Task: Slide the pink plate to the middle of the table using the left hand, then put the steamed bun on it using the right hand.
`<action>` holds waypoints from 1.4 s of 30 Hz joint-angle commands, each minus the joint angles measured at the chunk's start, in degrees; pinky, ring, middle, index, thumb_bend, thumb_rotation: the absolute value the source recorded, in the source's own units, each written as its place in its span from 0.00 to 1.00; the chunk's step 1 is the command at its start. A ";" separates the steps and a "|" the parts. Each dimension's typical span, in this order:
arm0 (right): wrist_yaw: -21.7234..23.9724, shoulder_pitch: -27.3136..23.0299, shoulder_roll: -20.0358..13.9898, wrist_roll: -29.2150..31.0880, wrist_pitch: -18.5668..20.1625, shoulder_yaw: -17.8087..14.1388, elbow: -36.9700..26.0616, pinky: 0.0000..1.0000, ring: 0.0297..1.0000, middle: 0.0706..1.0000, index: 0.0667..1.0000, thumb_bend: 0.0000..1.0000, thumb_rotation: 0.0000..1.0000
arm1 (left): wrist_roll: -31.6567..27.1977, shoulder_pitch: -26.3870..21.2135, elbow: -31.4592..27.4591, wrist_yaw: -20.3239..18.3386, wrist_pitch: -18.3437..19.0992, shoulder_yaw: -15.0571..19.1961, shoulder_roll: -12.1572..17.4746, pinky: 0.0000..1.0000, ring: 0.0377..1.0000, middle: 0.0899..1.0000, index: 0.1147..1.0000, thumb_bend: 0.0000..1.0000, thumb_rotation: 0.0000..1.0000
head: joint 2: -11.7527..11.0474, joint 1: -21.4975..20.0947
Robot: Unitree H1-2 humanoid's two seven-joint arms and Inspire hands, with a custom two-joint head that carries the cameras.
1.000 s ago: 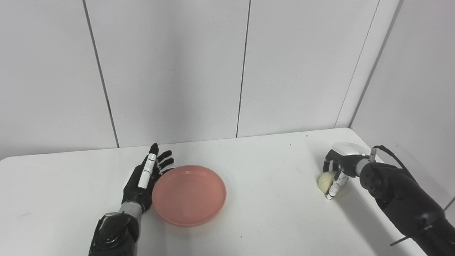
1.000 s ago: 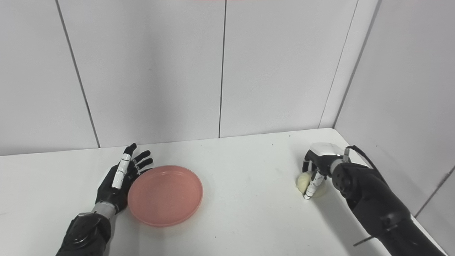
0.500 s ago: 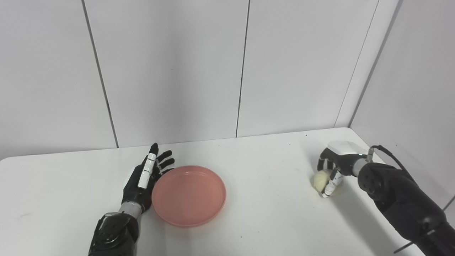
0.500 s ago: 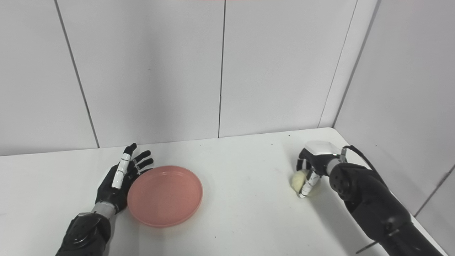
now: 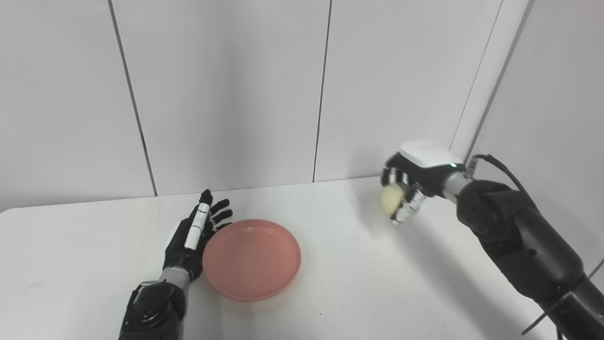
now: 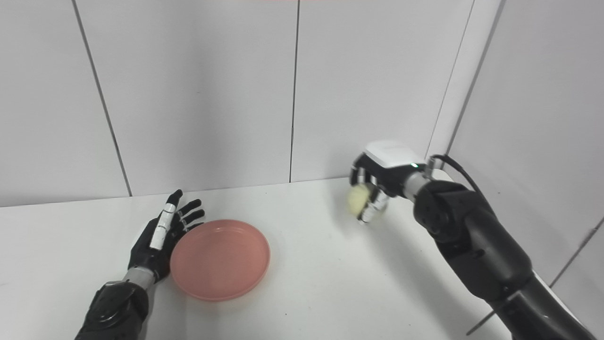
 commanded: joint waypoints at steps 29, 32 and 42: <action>1.80 -10.45 15.55 -1.38 -3.91 6.65 0.97 0.30 0.36 0.41 0.46 0.53 0.00 | 1.36 -2.21 7.91 1.52 -3.37 -0.07 -3.86 0.75 0.81 0.78 0.97 0.73 0.74 | 0.08 11.88; 1.71 -10.48 16.85 -1.69 -4.17 7.32 1.62 0.30 0.36 0.41 0.46 0.53 0.00 | 1.21 -2.49 8.64 1.37 -3.64 0.20 -4.12 0.75 0.81 0.79 0.97 0.73 0.72 | 0.10 12.07; 2.16 -9.63 19.67 -3.64 -4.30 10.54 4.64 0.33 0.40 0.43 0.46 0.53 0.00 | 1.76 -2.40 8.15 1.48 -3.50 -0.20 -4.24 0.74 0.82 0.80 0.99 0.72 0.73 | 0.43 12.21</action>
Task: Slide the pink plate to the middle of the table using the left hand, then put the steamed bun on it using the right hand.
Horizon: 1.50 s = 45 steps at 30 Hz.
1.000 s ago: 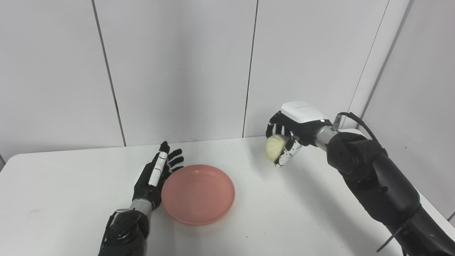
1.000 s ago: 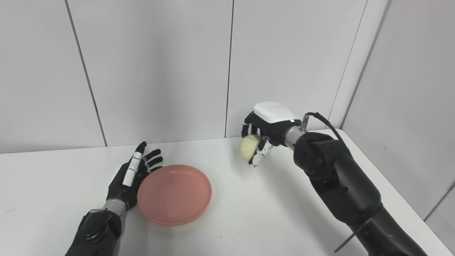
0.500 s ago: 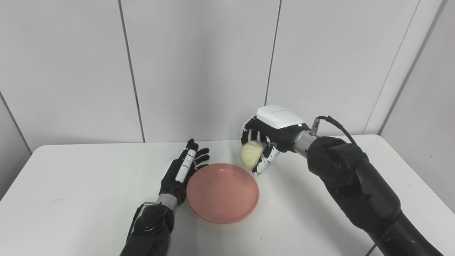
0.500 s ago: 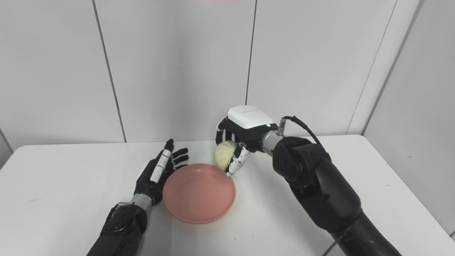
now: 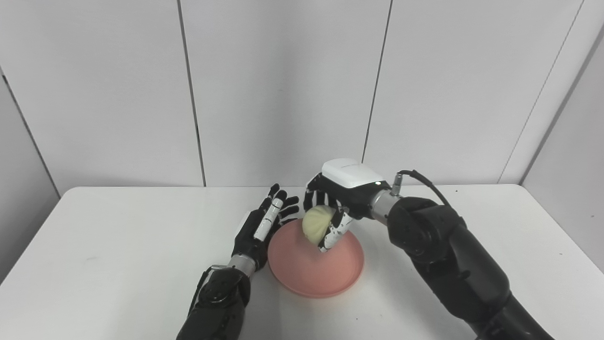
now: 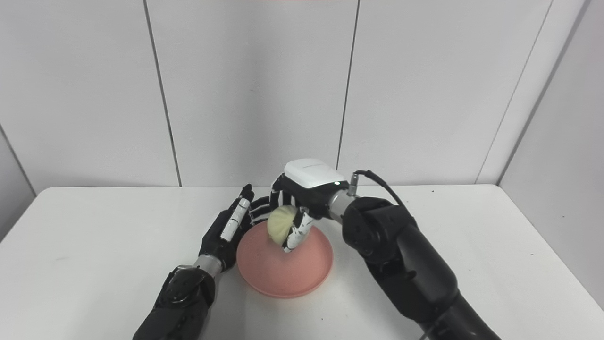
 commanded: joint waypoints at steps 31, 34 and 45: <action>-8.73 -0.29 2.07 -0.18 -8.31 2.12 13.20 0.36 0.43 0.45 0.45 0.53 0.00 | 1.54 1.57 -1.44 1.09 3.45 -0.68 -0.36 0.73 0.81 0.82 0.99 0.72 0.76 | 0.83 -0.38; -8.54 -0.42 2.22 -0.44 -7.89 2.30 13.45 0.33 0.40 0.40 0.48 0.53 0.00 | 1.66 1.59 -1.56 1.01 3.65 -0.77 -0.31 0.74 0.82 0.82 0.99 0.72 0.76 | 0.89 -0.37; -3.32 -0.58 1.68 -3.66 -4.43 3.30 11.71 0.66 0.75 0.78 0.68 1.00 0.41 | 1.58 1.65 -1.62 0.67 3.30 -0.84 -0.26 0.73 0.81 0.82 0.99 0.71 0.78 | 0.93 -0.45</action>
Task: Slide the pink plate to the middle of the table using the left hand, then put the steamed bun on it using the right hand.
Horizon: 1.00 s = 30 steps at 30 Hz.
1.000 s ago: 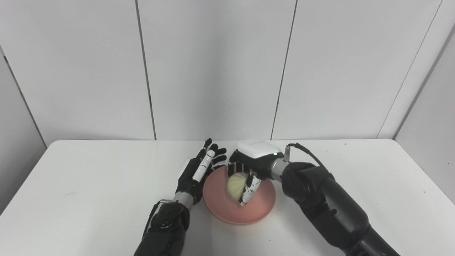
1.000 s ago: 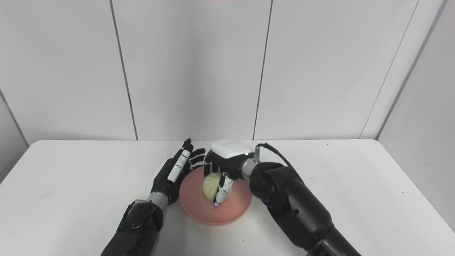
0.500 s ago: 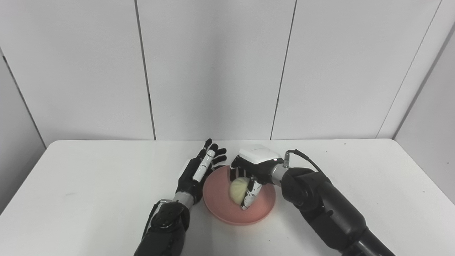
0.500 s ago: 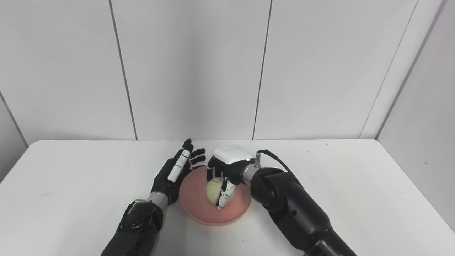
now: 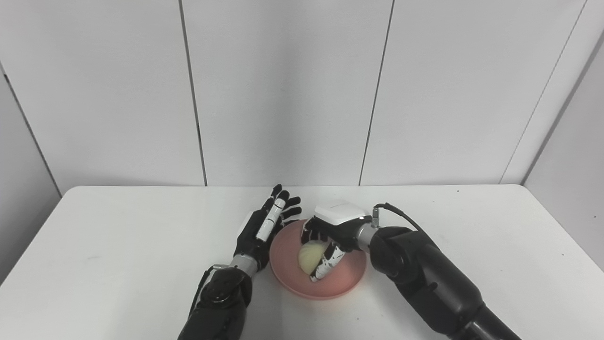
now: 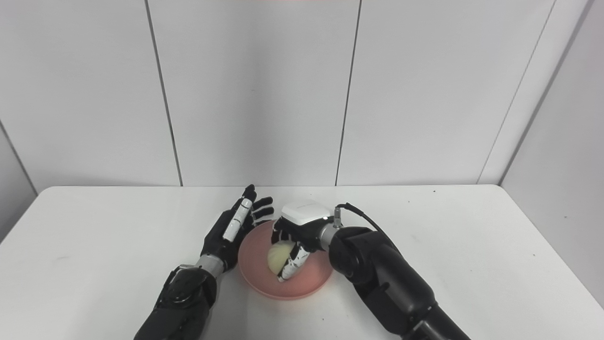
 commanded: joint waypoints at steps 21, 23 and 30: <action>-0.98 -1.54 -1.31 0.28 -0.59 -3.50 -4.46 0.62 0.77 0.80 0.68 1.00 0.44 | 0.29 1.65 -0.88 0.25 1.75 -0.20 -0.20 0.72 0.82 0.81 0.98 0.73 0.75 | 0.13 -0.10; -3.36 -0.84 -1.24 1.95 -1.65 -5.23 -4.99 0.60 0.74 0.77 0.67 0.99 0.45 | 0.30 1.81 -1.16 0.01 0.78 -0.26 -0.22 0.74 0.82 0.82 0.98 0.75 0.75 | 0.11 -0.06; -21.91 4.53 3.75 12.85 -7.76 -16.85 -1.26 0.58 0.70 0.77 0.81 0.80 0.89 | 6.29 2.05 0.99 5.60 -9.04 -2.92 0.13 0.86 0.89 0.90 0.96 0.86 0.82 | 0.03 -0.07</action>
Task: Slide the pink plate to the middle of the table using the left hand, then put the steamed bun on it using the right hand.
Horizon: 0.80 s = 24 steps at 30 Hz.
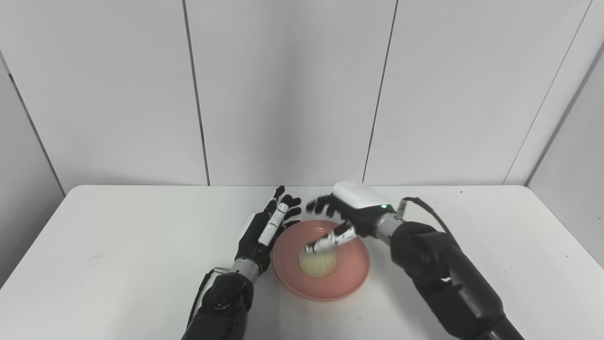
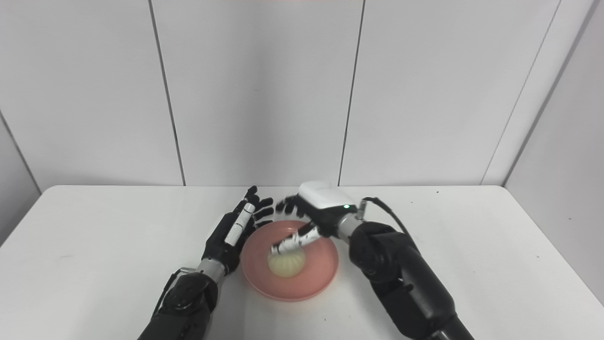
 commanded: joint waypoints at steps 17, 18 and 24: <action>-18.94 4.40 14.52 33.86 -13.25 -19.77 18.40 0.79 0.83 0.84 0.91 0.73 1.00 | 4.18 1.39 -2.63 5.80 0.28 -1.40 -0.31 1.00 1.00 1.00 0.99 0.76 0.88 | 0.83 -1.13; -19.22 4.45 14.51 34.01 -13.39 -19.60 18.76 0.80 0.83 0.85 0.91 0.73 1.00 | 4.12 1.37 -2.79 5.83 0.60 -1.39 -0.39 1.00 1.00 1.00 0.99 0.76 0.88 | 0.87 -1.21; -21.14 5.10 14.38 33.39 -14.25 -18.15 19.73 0.84 0.86 0.86 0.88 0.74 1.00 | 4.33 1.62 -4.10 6.20 1.76 -1.56 -0.73 1.00 1.00 1.00 1.00 0.74 0.87 | 0.81 -1.16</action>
